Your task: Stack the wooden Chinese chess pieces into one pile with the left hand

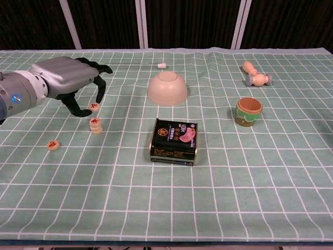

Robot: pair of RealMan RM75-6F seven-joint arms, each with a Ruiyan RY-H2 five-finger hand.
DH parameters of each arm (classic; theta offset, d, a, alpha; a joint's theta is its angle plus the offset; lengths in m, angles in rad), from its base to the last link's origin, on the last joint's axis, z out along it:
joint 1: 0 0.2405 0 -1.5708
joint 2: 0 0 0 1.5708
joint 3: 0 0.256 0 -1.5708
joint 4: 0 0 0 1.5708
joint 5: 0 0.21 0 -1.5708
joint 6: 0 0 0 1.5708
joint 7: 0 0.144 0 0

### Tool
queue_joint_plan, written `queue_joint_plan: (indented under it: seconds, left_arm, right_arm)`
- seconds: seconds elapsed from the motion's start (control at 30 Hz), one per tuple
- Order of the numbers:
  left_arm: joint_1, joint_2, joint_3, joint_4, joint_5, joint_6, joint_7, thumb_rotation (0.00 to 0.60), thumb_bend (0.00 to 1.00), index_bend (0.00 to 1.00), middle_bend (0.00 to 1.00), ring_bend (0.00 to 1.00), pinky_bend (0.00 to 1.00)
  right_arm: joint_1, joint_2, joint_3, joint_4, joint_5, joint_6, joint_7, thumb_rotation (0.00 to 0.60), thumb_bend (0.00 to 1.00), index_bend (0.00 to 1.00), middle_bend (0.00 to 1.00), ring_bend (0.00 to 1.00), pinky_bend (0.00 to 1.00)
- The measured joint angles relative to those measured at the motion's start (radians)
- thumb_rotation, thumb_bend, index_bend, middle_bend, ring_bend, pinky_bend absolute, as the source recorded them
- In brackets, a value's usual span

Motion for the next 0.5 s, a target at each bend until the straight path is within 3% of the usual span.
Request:
queue_joint_plan:
  seconds: [0.5]
  left_arm:
    - [0.008, -0.007, 0.036, -0.013, 0.016, 0.021, 0.023, 0.6, 0.31, 0.49, 0.01, 0.0, 0.0]
  right_arm:
    - [0.0, -0.001, 0.002, 0.0, 0.002, 0.002, 0.0, 0.6, 0.23, 0.11, 0.01, 0.0, 0.0]
